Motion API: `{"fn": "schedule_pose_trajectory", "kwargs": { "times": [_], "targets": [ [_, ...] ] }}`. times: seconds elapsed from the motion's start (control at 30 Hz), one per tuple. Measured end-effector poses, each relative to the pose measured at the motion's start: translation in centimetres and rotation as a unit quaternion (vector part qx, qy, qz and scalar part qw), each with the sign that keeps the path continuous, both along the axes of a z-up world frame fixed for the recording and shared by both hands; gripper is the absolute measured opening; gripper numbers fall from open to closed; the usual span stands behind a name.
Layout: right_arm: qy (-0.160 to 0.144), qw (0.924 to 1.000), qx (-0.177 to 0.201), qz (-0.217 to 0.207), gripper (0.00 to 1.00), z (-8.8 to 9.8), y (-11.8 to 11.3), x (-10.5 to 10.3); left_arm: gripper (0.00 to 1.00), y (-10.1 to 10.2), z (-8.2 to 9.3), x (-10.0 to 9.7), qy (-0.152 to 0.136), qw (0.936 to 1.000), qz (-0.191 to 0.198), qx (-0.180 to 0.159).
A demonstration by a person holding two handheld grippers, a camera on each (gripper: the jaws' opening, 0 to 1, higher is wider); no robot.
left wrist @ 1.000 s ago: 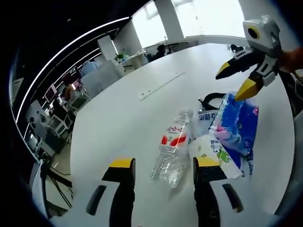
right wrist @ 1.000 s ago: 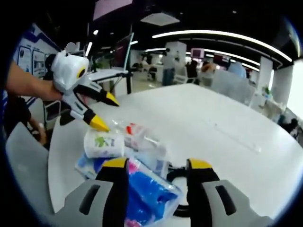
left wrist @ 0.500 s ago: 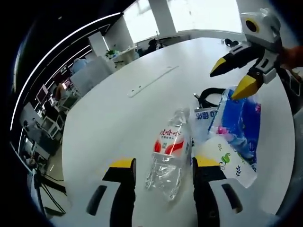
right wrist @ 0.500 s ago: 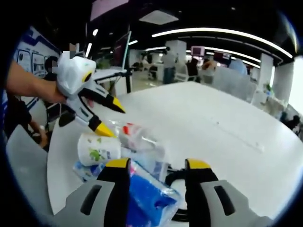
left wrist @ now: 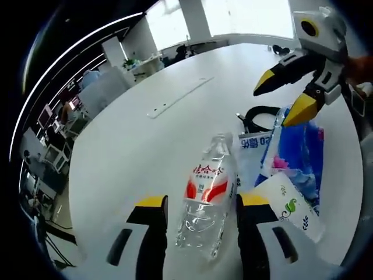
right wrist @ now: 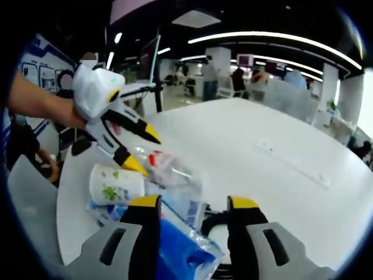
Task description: Arrange the tabletop items into an orderly group along one side of the table until the central work area is clear of visible clutter.
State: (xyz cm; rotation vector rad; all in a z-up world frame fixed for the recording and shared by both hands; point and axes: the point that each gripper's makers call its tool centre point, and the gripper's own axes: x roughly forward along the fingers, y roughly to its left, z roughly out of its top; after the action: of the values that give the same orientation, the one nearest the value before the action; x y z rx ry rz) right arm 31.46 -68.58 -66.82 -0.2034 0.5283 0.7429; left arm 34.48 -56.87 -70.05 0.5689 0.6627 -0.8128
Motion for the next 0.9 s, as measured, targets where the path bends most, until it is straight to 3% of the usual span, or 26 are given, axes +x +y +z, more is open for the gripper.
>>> {"fn": "schedule_pose_trajectory", "kwargs": {
  "times": [0.47, 0.9],
  "targets": [
    [0.014, 0.9999, -0.002, 0.008, 0.39, -1.0, 0.2, 0.6, 0.38, -1.6, -1.2, 0.2, 0.033, 0.9986, -0.04, 0.012],
    [0.025, 0.9994, -0.011, 0.023, 0.33, -1.9, 1.2, 1.8, 0.39, -2.2, -2.0, 0.4, 0.053, 0.9959, -0.067, 0.03]
  ]
}}
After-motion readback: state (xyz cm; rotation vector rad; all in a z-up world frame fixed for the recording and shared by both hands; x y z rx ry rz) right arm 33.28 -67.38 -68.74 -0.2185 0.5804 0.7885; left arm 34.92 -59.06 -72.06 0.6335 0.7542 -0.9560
